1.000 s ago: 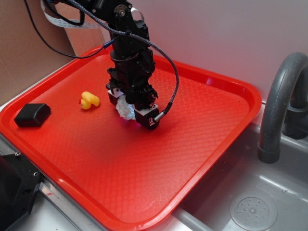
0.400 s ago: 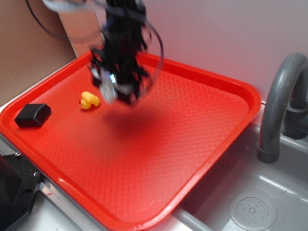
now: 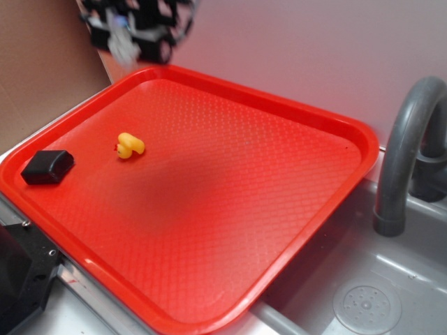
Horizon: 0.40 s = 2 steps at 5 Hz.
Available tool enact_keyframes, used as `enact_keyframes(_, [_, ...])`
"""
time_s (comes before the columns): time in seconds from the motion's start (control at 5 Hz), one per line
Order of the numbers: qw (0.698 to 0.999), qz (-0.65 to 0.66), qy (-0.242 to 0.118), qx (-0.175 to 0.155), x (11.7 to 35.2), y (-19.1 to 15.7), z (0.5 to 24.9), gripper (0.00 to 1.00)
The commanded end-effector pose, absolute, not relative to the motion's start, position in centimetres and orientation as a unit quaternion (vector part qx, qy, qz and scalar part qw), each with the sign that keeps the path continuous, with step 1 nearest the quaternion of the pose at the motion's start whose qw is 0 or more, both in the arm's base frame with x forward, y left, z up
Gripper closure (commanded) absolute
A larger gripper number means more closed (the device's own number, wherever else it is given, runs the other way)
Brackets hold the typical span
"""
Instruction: Grab the white paper.
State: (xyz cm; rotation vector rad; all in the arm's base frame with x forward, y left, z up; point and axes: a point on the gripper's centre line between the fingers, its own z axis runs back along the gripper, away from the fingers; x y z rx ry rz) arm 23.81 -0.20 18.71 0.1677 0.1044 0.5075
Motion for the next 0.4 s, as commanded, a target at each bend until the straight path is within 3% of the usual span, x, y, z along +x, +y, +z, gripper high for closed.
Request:
enact_keyframes(0.0, [0.954, 0.297, -0.037, 0.023, 21.8, 0.8, 24.1, 1.0])
enact_keyframes(0.2, [0.956, 0.285, -0.013, 0.062, 22.6, -0.1, 22.4, 1.0])
